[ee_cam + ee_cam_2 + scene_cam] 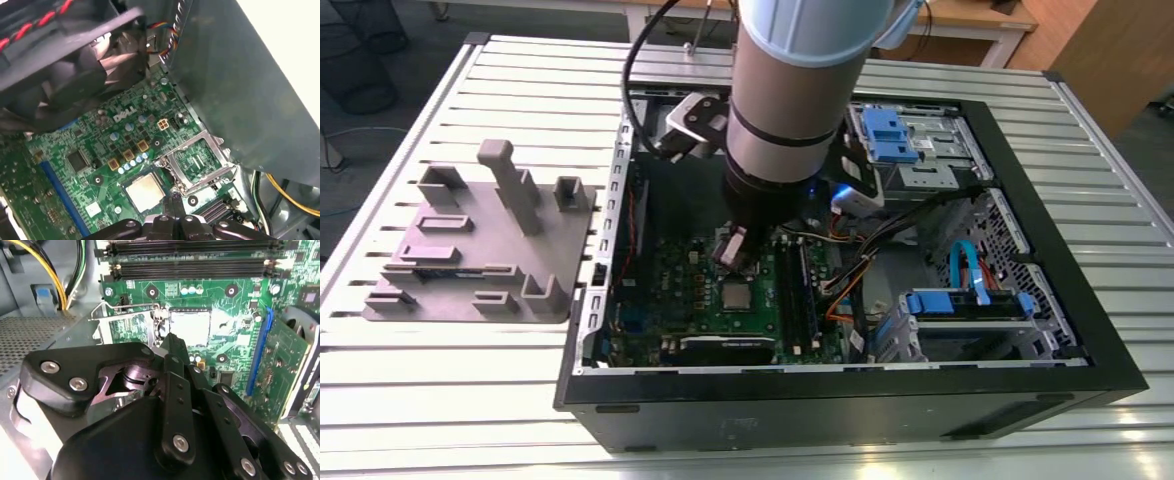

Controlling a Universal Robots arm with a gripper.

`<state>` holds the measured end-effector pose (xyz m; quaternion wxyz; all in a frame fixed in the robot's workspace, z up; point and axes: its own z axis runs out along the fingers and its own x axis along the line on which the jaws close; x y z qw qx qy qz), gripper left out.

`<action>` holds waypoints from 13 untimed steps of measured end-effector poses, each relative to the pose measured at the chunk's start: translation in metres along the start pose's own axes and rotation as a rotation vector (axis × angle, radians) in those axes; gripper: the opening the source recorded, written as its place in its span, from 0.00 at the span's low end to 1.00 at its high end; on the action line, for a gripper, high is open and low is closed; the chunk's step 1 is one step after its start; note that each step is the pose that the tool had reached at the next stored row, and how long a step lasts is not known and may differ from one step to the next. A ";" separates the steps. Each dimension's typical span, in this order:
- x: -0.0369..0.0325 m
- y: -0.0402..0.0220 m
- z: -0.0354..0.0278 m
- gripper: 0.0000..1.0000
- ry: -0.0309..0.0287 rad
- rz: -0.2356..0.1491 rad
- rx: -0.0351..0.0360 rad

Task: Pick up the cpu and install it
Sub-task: 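Close the cpu cover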

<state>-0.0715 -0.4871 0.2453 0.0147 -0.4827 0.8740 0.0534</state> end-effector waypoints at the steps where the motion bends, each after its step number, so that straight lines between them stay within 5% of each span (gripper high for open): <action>1: -0.0012 -0.0018 0.0002 0.10 0.0001 0.000 -0.0003; 8: -0.0139 -0.0172 0.0018 0.10 0.0031 0.000 -0.0056; 9: -0.0150 -0.0189 0.0020 0.10 -0.0014 0.000 -0.0098; 13: -0.0195 -0.0255 0.0019 0.10 -0.0616 -0.002 -0.0495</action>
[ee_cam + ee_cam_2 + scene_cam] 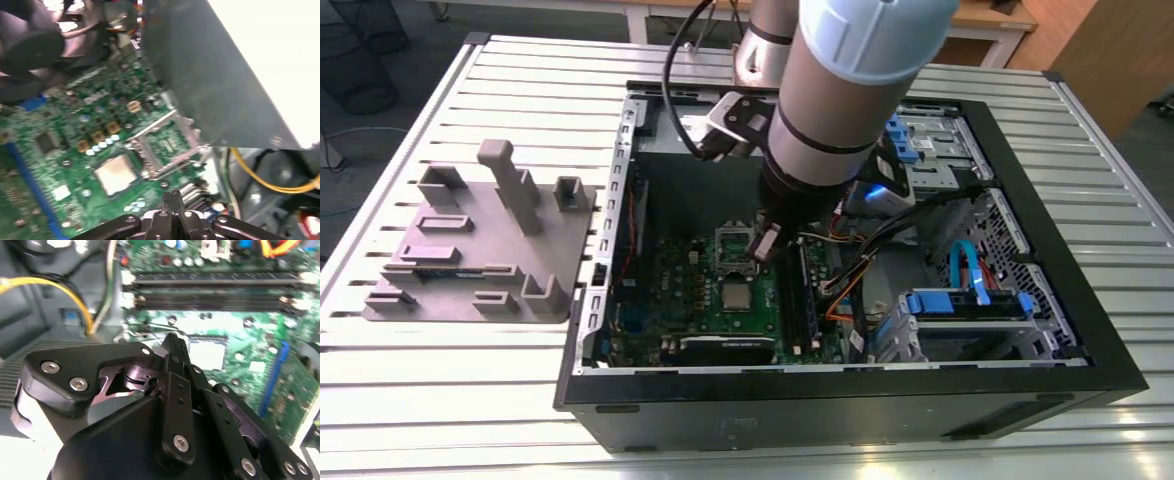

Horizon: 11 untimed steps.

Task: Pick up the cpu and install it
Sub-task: 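Close the cpu cover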

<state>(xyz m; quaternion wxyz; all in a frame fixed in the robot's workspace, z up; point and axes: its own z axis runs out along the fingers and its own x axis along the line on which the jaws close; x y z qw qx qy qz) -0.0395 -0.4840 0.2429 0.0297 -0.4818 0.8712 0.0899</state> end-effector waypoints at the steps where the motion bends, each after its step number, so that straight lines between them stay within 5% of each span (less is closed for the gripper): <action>1: -0.0012 -0.0020 0.0000 0.10 -0.0141 -0.001 -0.0091; 5: -0.0030 -0.0043 0.0036 0.10 -0.0371 -0.001 -0.0236; 8: -0.0036 -0.0041 0.0061 0.10 -0.0600 -0.002 -0.0382; 11: -0.0031 -0.0046 0.0107 0.10 -0.0686 -0.003 -0.0435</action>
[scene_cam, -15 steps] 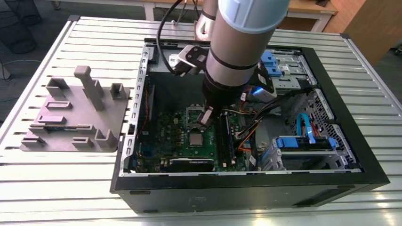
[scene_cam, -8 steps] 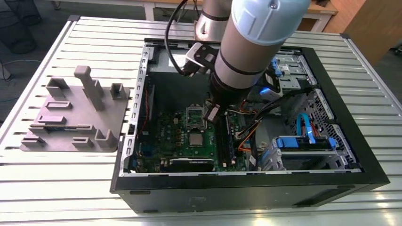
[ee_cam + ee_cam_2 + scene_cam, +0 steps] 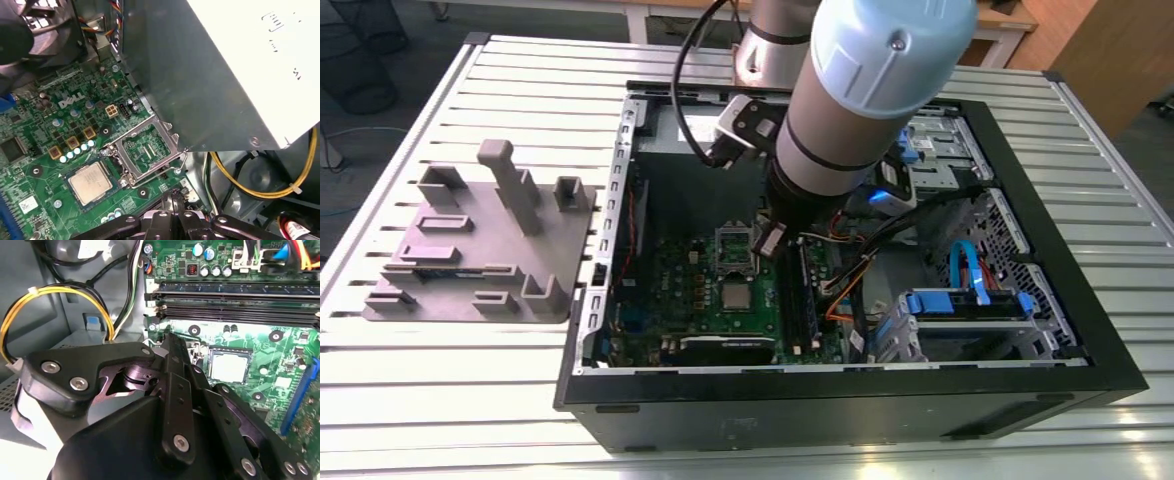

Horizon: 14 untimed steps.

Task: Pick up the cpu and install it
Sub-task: 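Close the cpu cover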

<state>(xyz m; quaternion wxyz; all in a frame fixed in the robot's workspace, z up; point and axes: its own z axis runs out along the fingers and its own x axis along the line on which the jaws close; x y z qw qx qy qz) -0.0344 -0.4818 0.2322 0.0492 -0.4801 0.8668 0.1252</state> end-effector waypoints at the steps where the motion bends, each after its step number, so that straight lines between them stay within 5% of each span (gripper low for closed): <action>1: 0.0004 -0.0003 0.0019 0.10 -0.0006 0.000 -0.0004; 14: 0.0012 -0.0011 0.0059 0.10 -0.0061 0.000 -0.0039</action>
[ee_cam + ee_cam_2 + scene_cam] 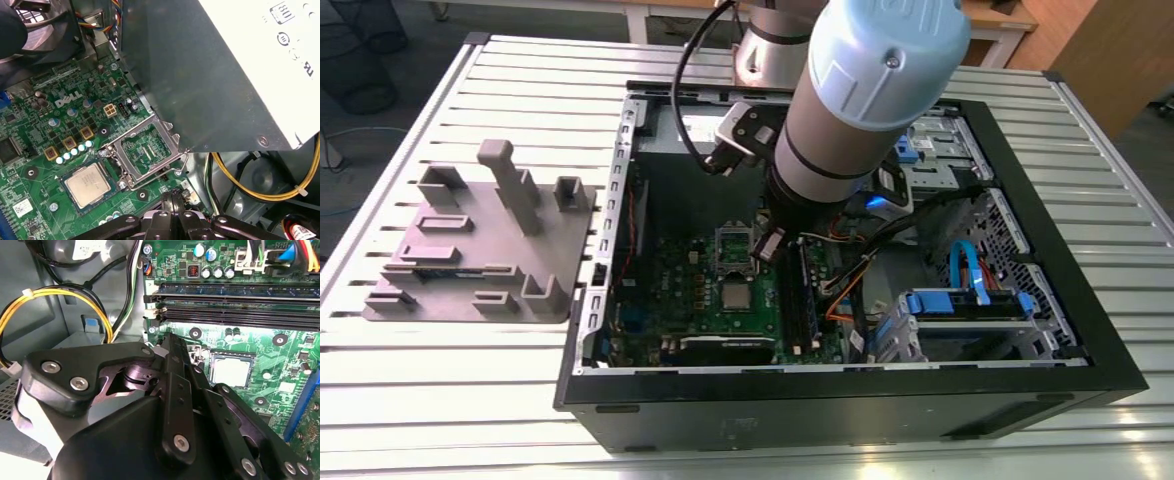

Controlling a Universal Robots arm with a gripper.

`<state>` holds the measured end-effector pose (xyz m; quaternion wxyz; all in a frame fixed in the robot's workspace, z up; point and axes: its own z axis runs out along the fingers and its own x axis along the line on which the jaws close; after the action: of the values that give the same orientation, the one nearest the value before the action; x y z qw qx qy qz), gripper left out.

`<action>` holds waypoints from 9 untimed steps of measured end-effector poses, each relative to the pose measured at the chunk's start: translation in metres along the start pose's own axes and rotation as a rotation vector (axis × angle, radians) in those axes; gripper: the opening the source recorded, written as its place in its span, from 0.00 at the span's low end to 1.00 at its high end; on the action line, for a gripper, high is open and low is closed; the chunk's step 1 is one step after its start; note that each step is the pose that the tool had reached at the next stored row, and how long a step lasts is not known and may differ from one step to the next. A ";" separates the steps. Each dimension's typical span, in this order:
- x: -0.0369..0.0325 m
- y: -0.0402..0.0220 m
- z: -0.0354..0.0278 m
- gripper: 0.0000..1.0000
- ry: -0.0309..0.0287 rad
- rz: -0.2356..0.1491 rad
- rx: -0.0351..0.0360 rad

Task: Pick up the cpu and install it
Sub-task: 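Close the cpu cover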

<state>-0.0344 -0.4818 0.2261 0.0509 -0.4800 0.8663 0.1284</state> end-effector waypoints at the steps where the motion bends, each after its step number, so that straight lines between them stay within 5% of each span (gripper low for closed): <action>1: 0.0000 0.0000 0.0001 0.10 -0.0009 0.000 -0.0006; 2: 0.0001 -0.0001 0.0002 0.10 -0.0040 0.000 -0.0026; 5: 0.0002 -0.0002 0.0009 0.10 -0.0447 -0.002 -0.0283; 7: 0.0007 -0.0005 0.0034 0.10 -0.0540 -0.002 -0.0339; 9: 0.0011 -0.0010 0.0059 0.10 -0.0547 -0.002 -0.0346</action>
<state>-0.0344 -0.4816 0.2200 0.0664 -0.4780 0.8618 0.1564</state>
